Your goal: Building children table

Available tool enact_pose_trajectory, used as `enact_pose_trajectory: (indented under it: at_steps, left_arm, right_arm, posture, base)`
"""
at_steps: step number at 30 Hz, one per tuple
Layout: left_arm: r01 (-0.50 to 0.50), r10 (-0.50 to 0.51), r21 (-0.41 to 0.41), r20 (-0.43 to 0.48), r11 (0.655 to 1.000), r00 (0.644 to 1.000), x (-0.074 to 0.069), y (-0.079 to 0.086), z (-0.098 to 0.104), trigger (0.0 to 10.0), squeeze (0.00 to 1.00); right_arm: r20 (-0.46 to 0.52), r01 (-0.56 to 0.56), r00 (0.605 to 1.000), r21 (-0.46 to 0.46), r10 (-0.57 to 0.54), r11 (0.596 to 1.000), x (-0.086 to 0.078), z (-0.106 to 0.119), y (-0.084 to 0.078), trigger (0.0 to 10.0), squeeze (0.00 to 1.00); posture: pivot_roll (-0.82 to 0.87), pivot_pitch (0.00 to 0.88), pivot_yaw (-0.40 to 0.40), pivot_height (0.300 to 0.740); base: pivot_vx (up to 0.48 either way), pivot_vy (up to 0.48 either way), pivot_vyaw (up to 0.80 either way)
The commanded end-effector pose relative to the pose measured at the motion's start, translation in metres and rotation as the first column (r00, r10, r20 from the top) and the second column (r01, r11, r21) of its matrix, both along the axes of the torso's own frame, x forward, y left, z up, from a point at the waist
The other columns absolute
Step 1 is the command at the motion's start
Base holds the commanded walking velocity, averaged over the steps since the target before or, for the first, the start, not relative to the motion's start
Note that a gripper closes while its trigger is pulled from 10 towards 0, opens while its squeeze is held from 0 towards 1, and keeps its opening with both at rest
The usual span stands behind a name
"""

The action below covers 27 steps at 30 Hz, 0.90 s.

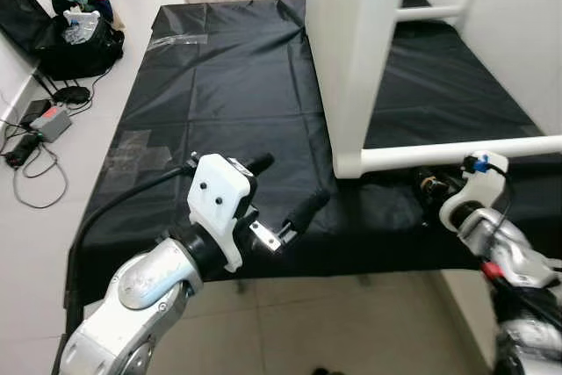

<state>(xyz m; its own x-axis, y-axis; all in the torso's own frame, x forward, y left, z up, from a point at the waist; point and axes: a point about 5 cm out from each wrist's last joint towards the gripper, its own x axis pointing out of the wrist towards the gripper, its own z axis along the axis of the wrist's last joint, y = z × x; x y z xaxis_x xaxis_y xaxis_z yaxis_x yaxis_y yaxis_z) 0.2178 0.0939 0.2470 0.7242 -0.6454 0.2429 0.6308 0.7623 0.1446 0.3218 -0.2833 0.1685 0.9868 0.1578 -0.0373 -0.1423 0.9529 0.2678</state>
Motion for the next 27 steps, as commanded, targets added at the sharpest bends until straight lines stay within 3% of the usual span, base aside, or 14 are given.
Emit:
enact_pose_trajectory:
  at_steps: [1, 8, 10, 12, 15, 16, 17, 20, 23, 25, 26, 27]
  left_arm:
    - [0.012, -0.012, -0.003, -0.011, 1.0, 1.0, 0.002, 0.0, -0.002, 10.0, 0.0]
    - [0.031, -0.031, -0.011, -0.003, 0.999, 0.999, 0.005, -0.006, -0.001, 10.0, 0.0]
    - [0.032, -0.031, -0.01, 0.002, 0.999, 1.0, 0.006, -0.007, 0.0, 10.0, 0.0]
    - [0.027, -0.027, -0.005, 0.007, 1.0, 1.0, 0.006, -0.005, 0.0, 10.0, 0.0]
    - [0.024, -0.024, -0.003, 0.008, 1.0, 1.0, 0.006, -0.004, 0.001, 10.0, 0.0]
    - [0.019, -0.019, -0.003, 0.01, 1.0, 1.0, 0.006, -0.002, 0.001, 10.0, 0.0]
    - [0.012, -0.012, -0.002, 0.012, 1.0, 1.0, 0.006, -0.001, 0.002, 10.0, 0.0]
    - [0.006, -0.006, -0.002, 0.014, 1.0, 1.0, 0.005, 0.001, 0.002, 10.0, 0.0]
    - [-0.047, 0.048, -0.022, 0.026, 0.999, 0.999, 0.008, 0.008, 0.007, 10.0, 0.0]
    - [-0.187, 0.193, -0.081, 0.075, 0.979, 0.978, 0.023, 0.029, 0.025, 10.0, 0.0]
    - [-0.187, 0.193, -0.081, 0.075, 0.979, 0.978, 0.023, 0.029, 0.025, 10.0, 0.0]
    - [-0.29, 0.304, -0.117, 0.129, 0.95, 0.944, 0.04, 0.05, 0.044, 10.0, 0.0]
  right_arm:
    - [0.081, -0.031, 0.996, -0.056, 0.036, 0.998, -0.008, 0.024, -0.003, 10.0, 1.0]
    - [0.003, 0.117, 0.993, -0.172, -0.118, 0.978, -0.015, 0.015, -0.026, 10.0, 1.0]
    - [-0.09, 0.186, 0.972, -0.283, -0.219, 0.941, -0.016, 0.001, -0.037, 10.0, 1.0]
    - [-0.223, 0.232, 0.921, -0.347, -0.32, 0.909, -0.022, -0.017, -0.046, 10.0, 1.0]
    - [-0.239, 0.239, 0.909, -0.371, -0.341, 0.898, -0.024, -0.02, -0.048, 10.0, 1.0]
    - [-0.255, 0.243, 0.903, -0.357, -0.345, 0.902, -0.025, -0.022, -0.049, 10.0, 0.75]
    - [-0.288, 0.24, 0.89, -0.364, -0.354, 0.9, -0.027, -0.026, -0.05, 10.0, 0.0]
    - [-0.357, 0.22, 0.86, -0.388, -0.365, 0.895, -0.033, -0.034, -0.05, 10.0, 0.0]
    - [-0.341, 0.218, 0.873, -0.368, -0.349, 0.904, -0.032, -0.033, -0.047, 10.0, 0.0]
    - [-0.283, 0.21, 0.909, -0.326, -0.307, 0.922, -0.027, -0.024, -0.038, 10.0, 0.0]
    - [-0.283, 0.21, 0.909, -0.326, -0.307, 0.922, -0.027, -0.024, -0.038, 10.0, 0.0]
    - [-0.241, 0.205, 0.929, -0.298, -0.281, 0.932, -0.023, -0.017, -0.031, 10.0, 0.0]
  posture:
    - [-0.08, 0.172, 0.0, 0.74]
    - [-0.1, 0.146, -0.002, 0.74]
    - [-0.1, 0.141, -0.002, 0.74]
    - [-0.08, 0.137, -0.01, 0.74]
    - [-0.08, 0.137, -0.01, 0.74]
    - [-0.08, 0.133, -0.008, 0.74]
    - [-0.07, 0.136, -0.014, 0.74]
    - [-0.07, 0.135, -0.018, 0.74]
    - [-0.06, 0.139, -0.023, 0.74]
    - [-0.07, 0.136, -0.023, 0.74]
    - [-0.07, 0.136, -0.023, 0.74]
    - [-0.06, 0.13, -0.025, 0.74]
  base:
    - [0.0, 0.0, 0.0]
    - [0.0, 0.0, 0.0]
    - [0.0, 0.0, 0.0]
    - [0.0, 0.0, 0.0]
    - [0.0, 0.0, 0.0]
    - [0.0, 0.0, 0.0]
    - [0.0, 0.0, 0.0]
    - [0.0, 0.0, 0.0]
    - [0.0, 0.0, 0.0]
    - [0.0, 0.0, 0.0]
    - [0.0, 0.0, 0.0]
    - [0.0, 0.0, 0.0]
